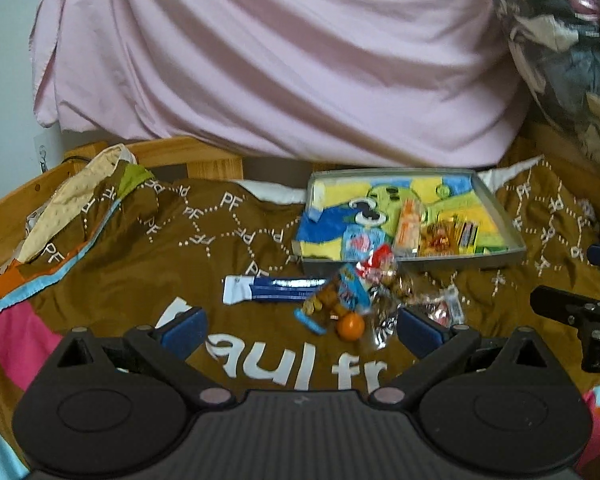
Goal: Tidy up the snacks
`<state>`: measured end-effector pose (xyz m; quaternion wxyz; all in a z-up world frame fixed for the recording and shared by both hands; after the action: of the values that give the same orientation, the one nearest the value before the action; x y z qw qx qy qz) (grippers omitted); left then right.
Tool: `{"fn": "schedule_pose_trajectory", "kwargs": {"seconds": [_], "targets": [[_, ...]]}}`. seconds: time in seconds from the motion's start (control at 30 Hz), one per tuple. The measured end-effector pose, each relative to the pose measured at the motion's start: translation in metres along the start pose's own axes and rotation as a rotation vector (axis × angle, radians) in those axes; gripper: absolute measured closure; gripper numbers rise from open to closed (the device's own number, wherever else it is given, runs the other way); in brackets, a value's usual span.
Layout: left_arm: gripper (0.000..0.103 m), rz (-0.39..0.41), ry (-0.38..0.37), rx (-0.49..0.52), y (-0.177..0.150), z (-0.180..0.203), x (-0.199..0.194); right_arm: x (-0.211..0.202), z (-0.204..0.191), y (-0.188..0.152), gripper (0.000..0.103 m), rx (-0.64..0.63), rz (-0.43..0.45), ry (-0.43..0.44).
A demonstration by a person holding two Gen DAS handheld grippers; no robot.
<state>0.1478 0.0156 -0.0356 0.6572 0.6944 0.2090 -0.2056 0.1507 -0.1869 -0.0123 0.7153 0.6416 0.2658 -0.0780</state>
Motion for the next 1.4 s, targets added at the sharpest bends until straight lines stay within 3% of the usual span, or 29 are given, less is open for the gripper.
{"fn": "schedule_pose_trajectory", "kwargs": {"seconds": [0.4,0.6,0.87,1.13,1.27,1.4], "targets": [[0.0,-0.19,0.073,0.059,-0.018,-0.001,0.036,0.024,0.001,-0.021,0.001,0.006,-0.116,-0.006],[0.0,-0.226,0.033,0.153,-0.019,0.01,0.054,0.036,0.001,-0.026,0.001,0.006,-0.153,0.007],[0.0,-0.3,-0.03,0.121,-0.019,0.007,0.084,0.058,-0.001,-0.028,0.001,0.009,-0.192,0.049],[0.0,-0.365,-0.104,0.13,-0.018,0.001,0.122,0.089,-0.009,-0.03,0.001,-0.129,-0.199,0.159],[0.0,-0.332,-0.138,0.193,-0.012,0.003,0.139,0.105,-0.018,-0.034,0.001,-0.274,-0.187,0.211],[0.0,-0.278,-0.169,0.295,-0.007,0.011,0.159,0.128,-0.022,-0.042,0.002,-0.404,-0.184,0.206]]}}
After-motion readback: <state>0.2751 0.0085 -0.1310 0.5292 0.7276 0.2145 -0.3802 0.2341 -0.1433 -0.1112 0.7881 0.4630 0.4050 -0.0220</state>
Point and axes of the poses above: each gripper's, at about its wrist camera, not at the fingertips, and x roughly the way its jaws point, z to its right, y to its top, the point moved 10 cm from there along x, roughly the way its jaws point, and after that the axes turned 2 degrees about -z, right-handed, at the moved point
